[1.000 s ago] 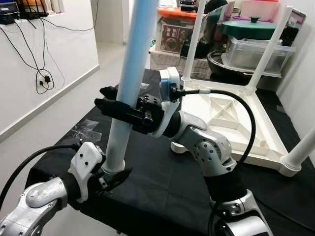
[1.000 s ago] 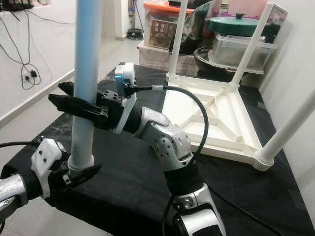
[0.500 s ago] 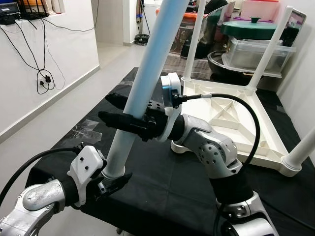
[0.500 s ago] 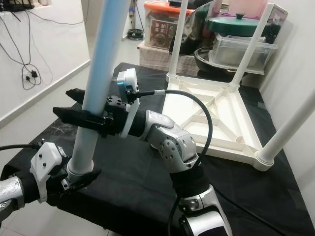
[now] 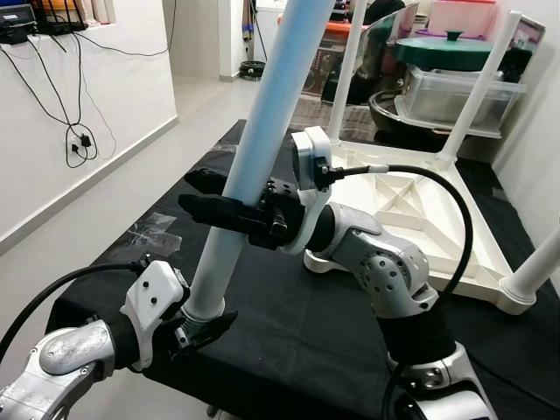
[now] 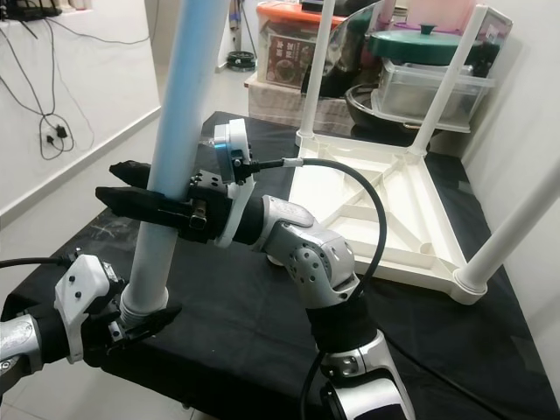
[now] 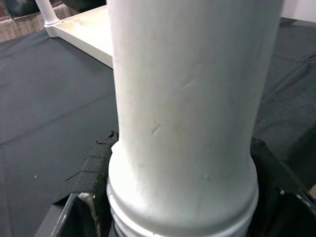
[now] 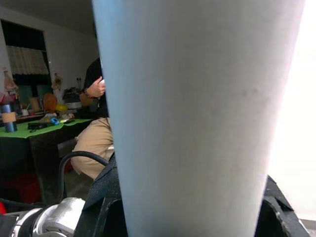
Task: Building children table
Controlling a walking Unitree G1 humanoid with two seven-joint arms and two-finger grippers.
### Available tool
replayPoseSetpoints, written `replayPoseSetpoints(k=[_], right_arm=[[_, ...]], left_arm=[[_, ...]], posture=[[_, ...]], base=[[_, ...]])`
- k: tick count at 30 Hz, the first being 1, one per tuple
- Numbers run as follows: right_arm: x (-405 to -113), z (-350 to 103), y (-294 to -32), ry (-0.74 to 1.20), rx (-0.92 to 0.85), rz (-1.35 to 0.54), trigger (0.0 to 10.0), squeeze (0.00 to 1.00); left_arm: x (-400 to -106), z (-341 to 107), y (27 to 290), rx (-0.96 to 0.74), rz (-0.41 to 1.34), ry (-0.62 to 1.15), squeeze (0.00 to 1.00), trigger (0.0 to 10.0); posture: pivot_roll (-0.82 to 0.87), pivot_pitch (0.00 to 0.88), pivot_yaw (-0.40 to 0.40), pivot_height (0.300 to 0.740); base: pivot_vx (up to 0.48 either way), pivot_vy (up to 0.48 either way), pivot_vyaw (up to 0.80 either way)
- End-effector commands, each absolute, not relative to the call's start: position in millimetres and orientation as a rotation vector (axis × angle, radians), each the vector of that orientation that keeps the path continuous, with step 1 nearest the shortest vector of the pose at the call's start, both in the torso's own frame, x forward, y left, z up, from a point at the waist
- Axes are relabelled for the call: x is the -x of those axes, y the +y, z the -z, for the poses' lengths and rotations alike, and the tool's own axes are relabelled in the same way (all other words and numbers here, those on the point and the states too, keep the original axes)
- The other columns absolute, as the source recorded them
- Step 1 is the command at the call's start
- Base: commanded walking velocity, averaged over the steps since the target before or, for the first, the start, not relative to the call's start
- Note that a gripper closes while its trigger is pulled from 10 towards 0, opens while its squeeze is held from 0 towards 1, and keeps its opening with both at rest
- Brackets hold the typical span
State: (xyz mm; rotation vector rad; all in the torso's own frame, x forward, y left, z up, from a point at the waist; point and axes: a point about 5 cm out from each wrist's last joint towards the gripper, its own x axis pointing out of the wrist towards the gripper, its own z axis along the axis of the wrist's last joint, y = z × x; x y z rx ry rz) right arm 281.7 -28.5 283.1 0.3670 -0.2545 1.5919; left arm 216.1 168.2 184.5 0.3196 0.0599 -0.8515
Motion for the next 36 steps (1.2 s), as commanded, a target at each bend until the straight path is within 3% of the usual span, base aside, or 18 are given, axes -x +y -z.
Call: replayPoseSetpoints(k=[1,8,9,10,11,20,22,23,26,27,36], right_arm=[[-274.1,-291.8,-25.8,-0.307,-0.416,-1.633,0.0,0.0],[-276.7,-292.6,-26.2,-0.32,-0.429,-1.597,0.0,0.0],[-279.5,-293.3,-26.8,-0.328,-0.441,-1.566,0.0,0.0],[-279.5,-293.3,-26.8,-0.328,-0.441,-1.566,0.0,0.0],[-282.5,-293.9,-28.2,-0.333,-0.449,-1.536,0.0,0.0],[-324.5,-291.2,-63.2,-0.355,-0.387,-1.243,0.0,0.0],[-343.5,-290.6,-91.7,-0.354,-0.382,-1.076,0.0,0.0],[-351.2,-291.3,-104.7,-0.355,-0.39,-0.995,0.0,0.0],[-355.7,-291.7,-112.8,-0.356,-0.396,-0.944,0.0,0.0],[-359.2,-291.5,-118.0,-0.356,-0.408,-0.897,0.0,0.0],[-364.4,-287.0,-115.8,-0.348,-0.462,-0.821,0.0,0.0]], left_arm=[[-214.9,-184.9,165.6,-0.331,0.876,0.055,0.0,10.0],[-215.6,-185.7,165.9,-0.335,0.87,0.04,0.0,10.0],[-217.6,-187.3,167.2,-0.34,0.845,0.016,0.82,10.0],[-217.6,-187.3,167.2,-0.34,0.845,0.016,0.82,10.0],[-219.7,-188.5,169.2,-0.33,0.82,0.003,1.0,10.0],[-227.9,-208.9,186.2,-0.343,0.705,-0.077,1.0,10.0],[-228.4,-220.2,189.0,-0.356,0.665,-0.111,1.0,10.0],[-227.1,-223.5,184.8,-0.353,0.66,-0.128,0.12,10.0],[-226.1,-225.3,181.8,-0.349,0.658,-0.14,0.12,10.0],[-224.3,-222.2,175.0,-0.339,0.672,-0.139,0.0,10.0],[-219.6,-186.8,153.4,-0.331,0.701,-0.029,0.0,10.0]], posture=[[0.1,0.0,-0.055,0.74],[0.1,0.0,-0.056,0.74],[0.1,0.0,-0.057,0.74],[0.1,0.0,-0.057,0.74],[0.1,0.0,-0.059,0.74],[0.11,0.0,-0.071,0.74],[0.11,0.0,-0.067,0.74],[0.1,0.0,-0.066,0.74],[0.1,0.0,-0.066,0.74],[0.1,0.0,-0.065,0.74],[0.1,0.0,-0.063,0.74]], base=[[0.0,0.0,0.0],[0.0,0.0,0.0],[0.0,0.0,0.0],[0.0,0.0,0.0],[0.0,0.0,0.0],[0.0,0.0,0.0],[0.0,0.0,0.0],[0.0,0.0,0.0],[0.0,0.0,0.0],[0.0,0.0,0.0],[0.0,0.0,0.0]])
